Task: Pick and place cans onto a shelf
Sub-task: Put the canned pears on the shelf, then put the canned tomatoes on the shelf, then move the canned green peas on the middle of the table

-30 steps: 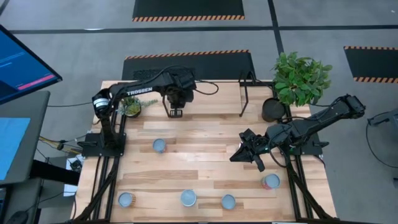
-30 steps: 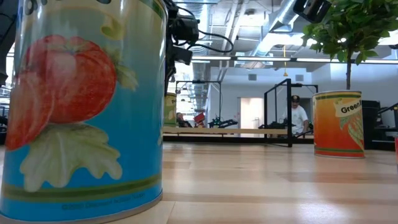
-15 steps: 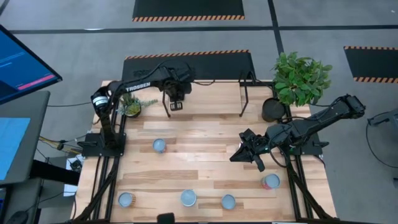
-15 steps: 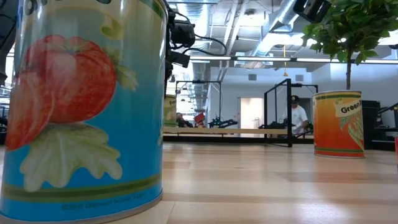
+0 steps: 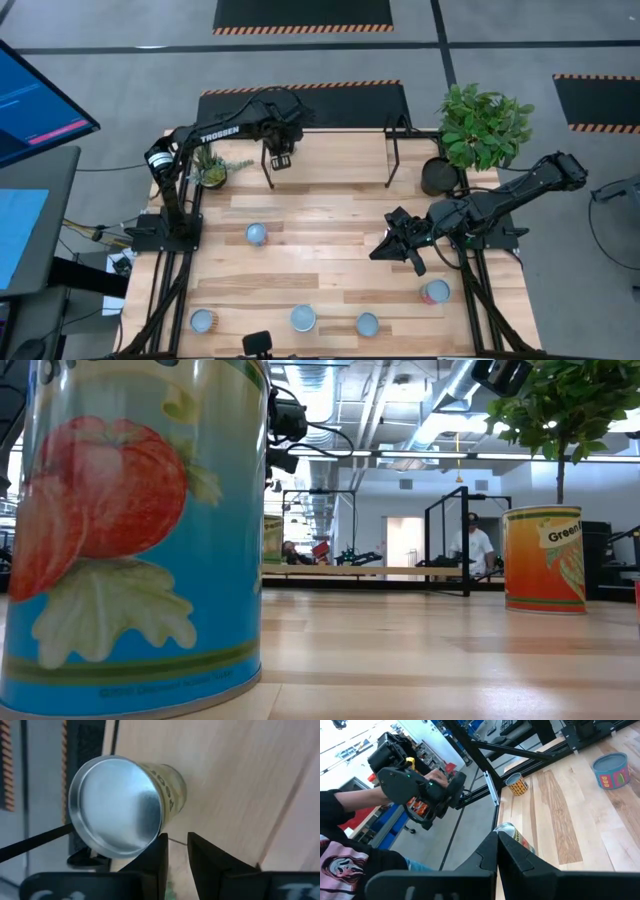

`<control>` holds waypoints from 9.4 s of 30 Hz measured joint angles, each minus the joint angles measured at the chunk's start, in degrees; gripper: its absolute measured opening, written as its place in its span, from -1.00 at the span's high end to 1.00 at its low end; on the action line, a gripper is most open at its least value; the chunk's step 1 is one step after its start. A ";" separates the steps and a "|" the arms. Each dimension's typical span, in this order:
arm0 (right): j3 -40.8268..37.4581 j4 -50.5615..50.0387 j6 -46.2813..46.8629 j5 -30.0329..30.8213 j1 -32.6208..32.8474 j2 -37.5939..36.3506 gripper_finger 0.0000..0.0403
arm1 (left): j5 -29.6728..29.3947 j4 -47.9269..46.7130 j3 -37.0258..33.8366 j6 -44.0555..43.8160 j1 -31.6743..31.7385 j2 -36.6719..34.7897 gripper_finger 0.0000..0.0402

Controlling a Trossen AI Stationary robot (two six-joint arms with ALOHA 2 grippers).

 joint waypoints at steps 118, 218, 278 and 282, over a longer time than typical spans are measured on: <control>0.02 -11.96 2.09 -0.26 6.75 0.02 0.84 | 10.97 -5.68 16.06 -64.57 -62.37 13.39 1.00; 0.02 -1.12 9.62 13.37 6.34 0.02 0.84 | 6.19 -26.34 28.28 -7.86 -4.43 12.10 1.00; 0.02 0.33 8.98 16.37 14.60 0.30 0.84 | 5.69 -24.07 24.65 -9.68 -3.67 11.82 0.69; 0.02 0.27 8.98 16.37 14.60 0.30 0.84 | 8.15 -24.03 24.70 -11.01 -5.11 11.74 0.69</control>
